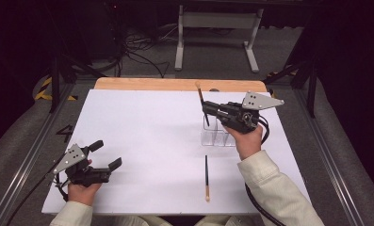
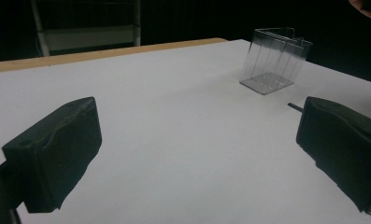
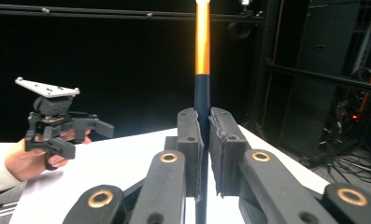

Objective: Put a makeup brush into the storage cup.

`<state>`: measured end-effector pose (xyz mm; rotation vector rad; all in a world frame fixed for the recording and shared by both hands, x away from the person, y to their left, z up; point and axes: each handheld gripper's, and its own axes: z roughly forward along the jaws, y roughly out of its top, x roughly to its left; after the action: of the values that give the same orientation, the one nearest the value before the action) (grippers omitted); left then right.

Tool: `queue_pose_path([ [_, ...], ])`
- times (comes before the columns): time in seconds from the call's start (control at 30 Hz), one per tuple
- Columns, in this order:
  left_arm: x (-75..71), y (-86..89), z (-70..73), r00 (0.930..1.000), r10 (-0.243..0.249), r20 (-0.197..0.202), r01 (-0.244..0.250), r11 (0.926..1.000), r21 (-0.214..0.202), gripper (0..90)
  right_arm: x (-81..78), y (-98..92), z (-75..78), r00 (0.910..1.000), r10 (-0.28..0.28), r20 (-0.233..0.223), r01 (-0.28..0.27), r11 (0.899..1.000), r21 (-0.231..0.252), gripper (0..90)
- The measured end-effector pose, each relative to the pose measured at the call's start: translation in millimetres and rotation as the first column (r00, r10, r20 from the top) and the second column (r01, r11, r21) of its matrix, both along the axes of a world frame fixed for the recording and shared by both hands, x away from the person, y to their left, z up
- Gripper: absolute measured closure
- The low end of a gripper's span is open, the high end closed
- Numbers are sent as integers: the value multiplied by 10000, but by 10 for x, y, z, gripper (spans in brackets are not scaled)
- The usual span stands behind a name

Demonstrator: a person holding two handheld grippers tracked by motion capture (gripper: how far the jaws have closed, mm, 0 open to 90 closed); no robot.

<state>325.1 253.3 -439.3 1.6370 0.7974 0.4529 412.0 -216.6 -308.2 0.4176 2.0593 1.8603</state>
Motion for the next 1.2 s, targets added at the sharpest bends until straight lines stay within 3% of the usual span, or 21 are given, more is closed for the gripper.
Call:
queue_pose_path([
  [0.37, 0, 1, -2, 10000, -1, -36, 1, 10000, -24, 10, 89, -182, 17, 9974, -719, 100, 718, 9974, 50, 831],
  [1.2, 0, 1, -5, 10000, 13, -32, -13, 10000, -63, 10, 236, -495, -20, 9848, -1739, -60, 1739, 9834, 509, 832],
])
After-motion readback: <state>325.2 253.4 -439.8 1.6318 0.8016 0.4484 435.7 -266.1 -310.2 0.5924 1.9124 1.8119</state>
